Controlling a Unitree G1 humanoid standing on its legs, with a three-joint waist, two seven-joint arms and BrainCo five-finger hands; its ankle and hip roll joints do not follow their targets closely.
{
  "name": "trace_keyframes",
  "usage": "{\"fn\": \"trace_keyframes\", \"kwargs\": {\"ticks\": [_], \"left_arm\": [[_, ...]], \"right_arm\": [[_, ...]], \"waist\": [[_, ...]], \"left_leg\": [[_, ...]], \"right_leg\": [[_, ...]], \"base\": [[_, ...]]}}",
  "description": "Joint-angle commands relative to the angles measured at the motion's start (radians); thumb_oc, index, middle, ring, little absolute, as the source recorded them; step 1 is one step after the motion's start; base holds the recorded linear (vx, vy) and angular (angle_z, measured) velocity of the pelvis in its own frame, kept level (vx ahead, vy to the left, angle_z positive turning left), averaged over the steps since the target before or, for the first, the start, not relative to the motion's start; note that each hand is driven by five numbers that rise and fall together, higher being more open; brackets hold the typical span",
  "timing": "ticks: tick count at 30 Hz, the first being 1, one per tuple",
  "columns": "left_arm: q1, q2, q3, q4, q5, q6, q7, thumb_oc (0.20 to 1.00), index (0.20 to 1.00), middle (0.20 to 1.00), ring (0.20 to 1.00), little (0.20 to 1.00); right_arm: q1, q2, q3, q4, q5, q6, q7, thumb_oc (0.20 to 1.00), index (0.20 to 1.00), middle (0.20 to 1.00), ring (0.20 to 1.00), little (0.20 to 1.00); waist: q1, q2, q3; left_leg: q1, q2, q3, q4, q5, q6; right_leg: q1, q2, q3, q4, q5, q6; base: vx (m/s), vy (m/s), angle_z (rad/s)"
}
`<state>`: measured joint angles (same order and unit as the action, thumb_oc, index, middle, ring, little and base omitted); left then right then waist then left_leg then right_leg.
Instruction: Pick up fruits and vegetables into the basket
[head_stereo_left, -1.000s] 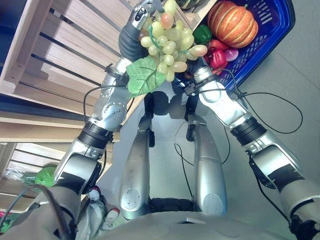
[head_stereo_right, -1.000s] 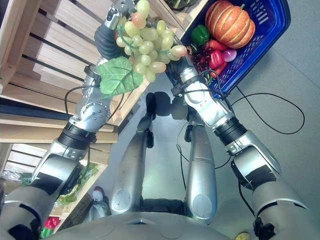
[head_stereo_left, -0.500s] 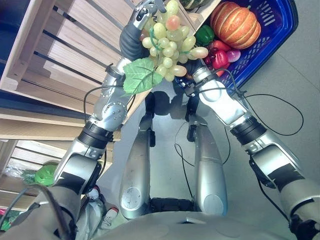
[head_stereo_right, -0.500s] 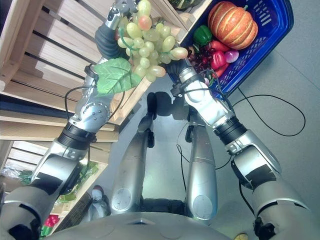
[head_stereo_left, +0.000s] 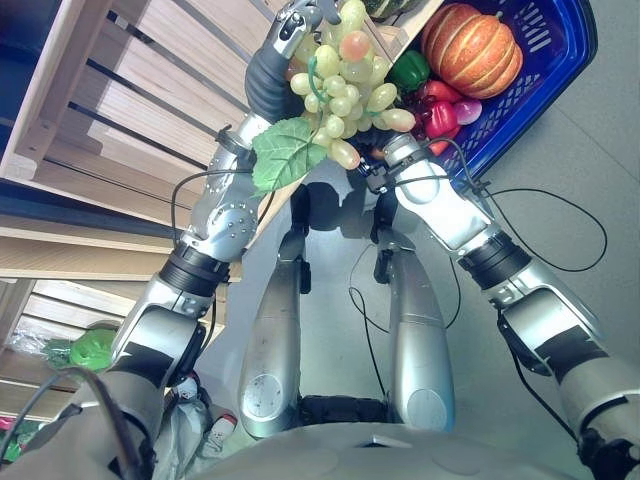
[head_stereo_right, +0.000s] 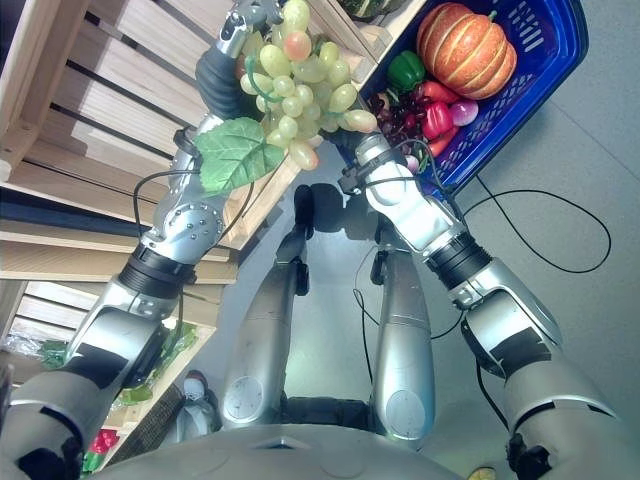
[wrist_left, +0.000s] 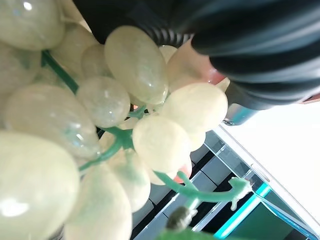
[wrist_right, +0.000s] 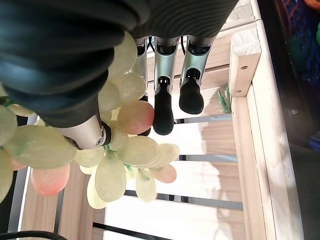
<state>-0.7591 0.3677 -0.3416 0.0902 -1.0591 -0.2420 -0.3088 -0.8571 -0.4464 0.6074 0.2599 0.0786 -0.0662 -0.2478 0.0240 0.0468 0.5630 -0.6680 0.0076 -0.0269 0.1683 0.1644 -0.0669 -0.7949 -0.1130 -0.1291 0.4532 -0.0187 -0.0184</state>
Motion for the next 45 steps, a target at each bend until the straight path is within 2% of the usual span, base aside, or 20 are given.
{"fn": "trace_keyframes", "kwargs": {"ticks": [1, 2, 3, 4, 5, 9, 18, 22, 39, 45], "left_arm": [[-0.024, -0.038, -0.022, -0.132, 0.022, -0.041, 0.026, 0.2, 0.2, 0.2, 0.2, 0.2], [-0.023, -0.036, -0.02, -0.132, 0.021, -0.04, 0.033, 0.2, 0.2, 0.2, 0.2, 0.2], [-0.02, -0.033, -0.016, -0.127, 0.019, -0.036, 0.073, 0.576, 0.576, 0.576, 0.576, 0.576], [-0.018, -0.033, -0.015, -0.124, 0.023, -0.039, 0.078, 0.831, 0.831, 0.831, 0.831, 0.831], [-0.014, -0.035, -0.013, -0.121, 0.031, -0.043, 0.082, 1.0, 1.0, 1.0, 1.0, 1.0], [0.001, -0.035, -0.01, -0.124, 0.039, -0.045, 0.096, 1.0, 1.0, 1.0, 1.0, 1.0], [0.012, -0.027, 0.009, -0.111, 0.102, -0.078, 0.23, 1.0, 1.0, 1.0, 1.0, 1.0], [0.019, -0.026, 0.011, -0.112, 0.11, -0.081, 0.256, 1.0, 1.0, 1.0, 1.0, 1.0], [0.034, -0.027, 0.055, -0.07, 0.197, -0.121, 0.439, 1.0, 1.0, 1.0, 1.0, 1.0], [0.036, -0.028, 0.076, -0.028, 0.259, -0.155, 0.536, 1.0, 1.0, 1.0, 1.0, 1.0]], "right_arm": [[-0.035, 0.068, 0.0, -0.099, 0.016, -0.074, -0.024, 0.2, 0.2, 0.2, 0.2, 0.2], [-0.035, 0.067, -0.002, -0.1, 0.018, -0.074, -0.024, 0.2, 0.2, 0.2, 0.2, 0.2], [-0.034, 0.065, -0.008, -0.098, 0.023, -0.079, -0.025, 0.2, 0.2, 0.2, 0.2, 0.2], [-0.035, 0.065, -0.01, -0.098, 0.025, -0.081, -0.026, 0.2, 0.2, 0.2, 0.2, 0.2], [-0.031, 0.067, -0.01, -0.098, 0.021, -0.084, -0.029, 0.2, 0.2, 0.2, 0.2, 0.2], [-0.023, 0.065, -0.014, -0.1, 0.016, -0.092, -0.036, 0.2, 0.2, 0.2, 0.2, 0.2], [-0.017, 0.061, -0.029, -0.1, 0.027, -0.102, -0.042, 0.2, 0.2, 0.2, 0.2, 0.2], [-0.012, 0.064, -0.031, -0.098, 0.027, -0.106, -0.047, 0.2, 0.2, 0.2, 0.2, 0.2], [0.014, 0.087, -0.071, -0.089, 0.129, -0.133, -0.033, 0.2, 0.2, 0.2, 0.2, 0.2], [0.024, 0.093, -0.092, -0.077, 0.17, -0.149, -0.056, 0.2, 0.2, 0.2, 0.2, 0.2]], "waist": [[-0.006, 0.013, -0.043], [-0.006, 0.013, -0.043], [-0.005, 0.014, -0.043], [-0.005, 0.015, -0.043], [-0.005, 0.015, -0.043], [-0.003, 0.016, -0.043], [0.001, 0.018, -0.043], [0.002, 0.019, -0.043], [0.013, 0.021, -0.043], [0.016, 0.022, -0.043]], "left_leg": [[-0.017, -0.079, 0.025, 0.09, -0.114, 0.044], [-0.017, -0.079, 0.026, 0.091, -0.114, 0.044], [-0.018, -0.08, 0.025, 0.091, -0.113, 0.044], [-0.018, -0.081, 0.025, 0.091, -0.113, 0.044], [-0.019, -0.081, 0.024, 0.091, -0.113, 0.044], [-0.021, -0.083, 0.023, 0.091, -0.111, 0.045], [-0.021, -0.084, 0.019, 0.086, -0.106, 0.045], [-0.019, -0.085, 0.017, 0.084, -0.105, 0.045], [-0.015, -0.082, 0.027, 0.079, -0.102, 0.039], [-0.015, -0.079, 0.033, 0.081, -0.103, 0.036]], "right_leg": [[0.089, 0.022, -0.016, -0.146, 0.046, 0.082], [0.089, 0.022, -0.016, -0.146, 0.046, 0.082], [0.087, 0.022, -0.017, -0.145, 0.045, 0.083], [0.087, 0.022, -0.017, -0.145, 0.045, 0.083], [0.087, 0.022, -0.017, -0.146, 0.045, 0.083], [0.088, 0.021, -0.02, -0.147, 0.046, 0.082], [0.087, 0.021, -0.02, -0.148, 0.046, 0.083], [0.089, 0.021, -0.021, -0.149, 0.047, 0.084], [0.097, 0.009, -0.05, -0.146, 0.04, 0.087], [0.096, 0.007, -0.057, -0.137, 0.035, 0.088]], "base": [[0.0, 0.0, 0.0], [0.0, 0.0, 0.0], [0.0, 0.0, 0.0], [0.0, 0.0, 0.0], [0.0, 0.0, 0.0], [0.0, 0.0, 0.0], [0.0, 0.0, 0.0], [0.0, 0.0, 0.0], [0.0, 0.0, 0.0], [0.0, 0.0, 0.0]]}}
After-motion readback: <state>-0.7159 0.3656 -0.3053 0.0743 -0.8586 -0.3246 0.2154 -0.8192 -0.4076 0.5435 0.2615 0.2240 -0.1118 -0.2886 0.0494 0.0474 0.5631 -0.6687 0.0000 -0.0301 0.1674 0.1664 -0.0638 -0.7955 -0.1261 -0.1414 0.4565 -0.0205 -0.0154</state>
